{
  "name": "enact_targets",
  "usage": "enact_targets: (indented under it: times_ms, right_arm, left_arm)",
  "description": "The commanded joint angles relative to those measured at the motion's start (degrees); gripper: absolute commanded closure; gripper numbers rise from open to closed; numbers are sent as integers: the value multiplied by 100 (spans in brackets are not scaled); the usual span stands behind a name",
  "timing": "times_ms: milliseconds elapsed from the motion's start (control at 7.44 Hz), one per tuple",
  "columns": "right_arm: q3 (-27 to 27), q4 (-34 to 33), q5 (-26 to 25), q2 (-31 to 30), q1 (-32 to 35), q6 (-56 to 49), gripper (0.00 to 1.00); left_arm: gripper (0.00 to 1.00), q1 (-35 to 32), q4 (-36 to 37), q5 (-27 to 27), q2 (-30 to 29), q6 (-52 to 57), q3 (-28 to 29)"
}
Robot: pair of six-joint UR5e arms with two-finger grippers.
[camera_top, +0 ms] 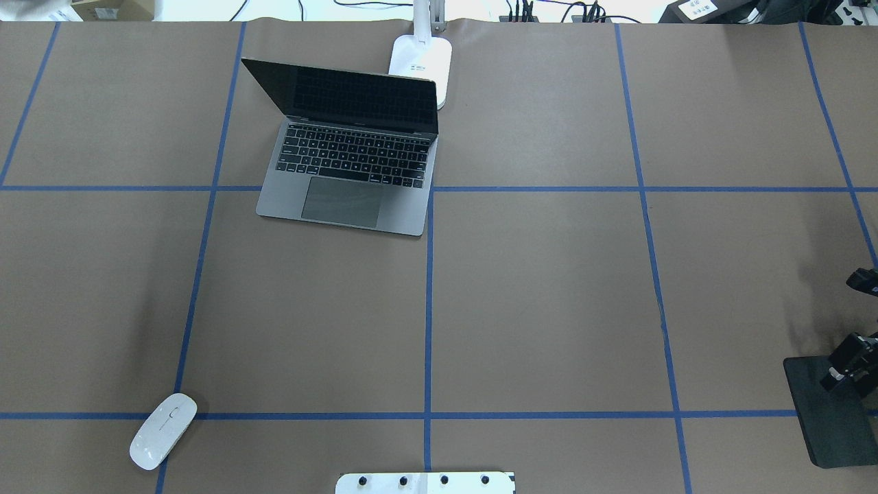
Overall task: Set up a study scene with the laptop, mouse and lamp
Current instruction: 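Grasp the black mouse pad with the right gripper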
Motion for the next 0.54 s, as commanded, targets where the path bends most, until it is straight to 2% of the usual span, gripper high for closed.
enact_targets:
  times_ms: [0,403]
  right_arm:
    - [70,8,-9,11,-2,48,100]
    - [543,-18,-97,20,33,118,100]
  left_arm:
    - [1,-1,-7,-7,4,0,2]
    - [1,8,-15,-16,-4,0,2]
